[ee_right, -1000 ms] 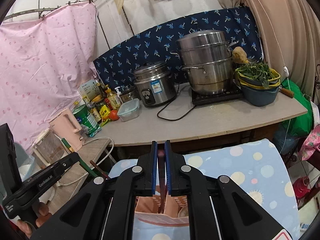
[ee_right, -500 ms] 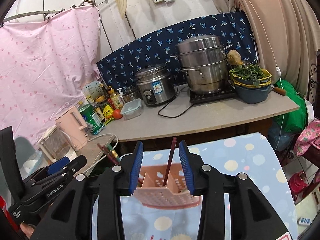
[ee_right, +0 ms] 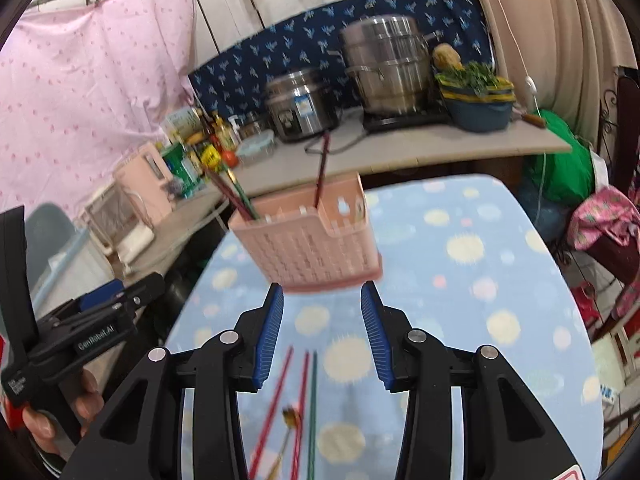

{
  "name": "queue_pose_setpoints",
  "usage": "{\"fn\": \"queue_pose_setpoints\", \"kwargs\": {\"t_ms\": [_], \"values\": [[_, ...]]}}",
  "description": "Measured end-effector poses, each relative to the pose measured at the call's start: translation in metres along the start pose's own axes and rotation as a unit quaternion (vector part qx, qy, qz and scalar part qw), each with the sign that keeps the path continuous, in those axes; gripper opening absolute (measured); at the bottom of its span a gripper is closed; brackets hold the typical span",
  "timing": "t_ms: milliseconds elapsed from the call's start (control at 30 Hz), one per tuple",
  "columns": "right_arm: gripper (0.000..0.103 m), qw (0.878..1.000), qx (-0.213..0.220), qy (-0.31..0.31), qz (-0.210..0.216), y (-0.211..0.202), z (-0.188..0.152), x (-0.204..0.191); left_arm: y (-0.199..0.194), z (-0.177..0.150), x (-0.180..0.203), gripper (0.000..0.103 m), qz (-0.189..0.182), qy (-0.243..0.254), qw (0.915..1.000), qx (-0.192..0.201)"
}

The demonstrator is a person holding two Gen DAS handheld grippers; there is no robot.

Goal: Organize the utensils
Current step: 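Move both open tools back down to the remaining utensils, then close the right tool on a green chopstick while the left tool grasps a red chopstick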

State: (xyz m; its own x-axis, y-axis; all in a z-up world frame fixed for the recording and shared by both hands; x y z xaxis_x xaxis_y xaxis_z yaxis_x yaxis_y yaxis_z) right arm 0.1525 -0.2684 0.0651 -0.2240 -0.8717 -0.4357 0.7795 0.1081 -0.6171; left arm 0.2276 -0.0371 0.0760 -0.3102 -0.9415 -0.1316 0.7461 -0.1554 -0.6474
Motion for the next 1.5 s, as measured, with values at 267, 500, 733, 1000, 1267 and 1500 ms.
{"fn": "queue_pose_setpoints", "kwargs": {"t_ms": [267,500,733,1000,1267,1500], "values": [[0.04,0.998,-0.054,-0.012,-0.039,0.002,-0.075,0.024,0.003,-0.068,0.01,0.077,-0.002,0.001,0.9985,-0.055],[0.04,0.992,-0.105,-0.031,-0.056,0.01,-0.139,0.033,0.008,-0.128,0.024,0.077,-0.012,0.022,0.9946,-0.1],[0.04,0.987,-0.149,-0.033,-0.052,0.016,-0.176,0.033,0.012,-0.165,0.028,0.077,-0.029,0.017,0.9901,-0.136],[0.029,0.984,-0.16,-0.057,-0.051,0.021,-0.19,0.022,0.012,-0.184,0.04,0.077,-0.048,0.026,0.9871,-0.15],[0.021,0.983,-0.166,-0.063,-0.049,0.025,-0.196,0.019,0.013,-0.196,0.05,0.076,-0.06,0.035,0.9847,-0.16],[0.017,0.982,-0.164,-0.073,-0.053,0.027,-0.199,0.017,0.017,-0.201,0.054,0.065,-0.069,0.039,0.9823,-0.169]]}}
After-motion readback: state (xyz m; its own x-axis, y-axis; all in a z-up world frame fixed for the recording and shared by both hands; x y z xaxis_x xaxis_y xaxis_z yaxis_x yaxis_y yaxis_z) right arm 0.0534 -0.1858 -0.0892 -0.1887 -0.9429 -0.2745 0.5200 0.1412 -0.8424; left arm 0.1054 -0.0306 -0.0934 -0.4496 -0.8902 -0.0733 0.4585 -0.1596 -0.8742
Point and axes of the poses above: each gripper's, at about its wrist camera, not at the fingertips, and y roughly the way its jaws point, x to its right, z to its top, the point moved 2 cm from there along y, roughly the way its jaws point, and after that the axes turned 11 degrees about y, right-handed, at the moved point
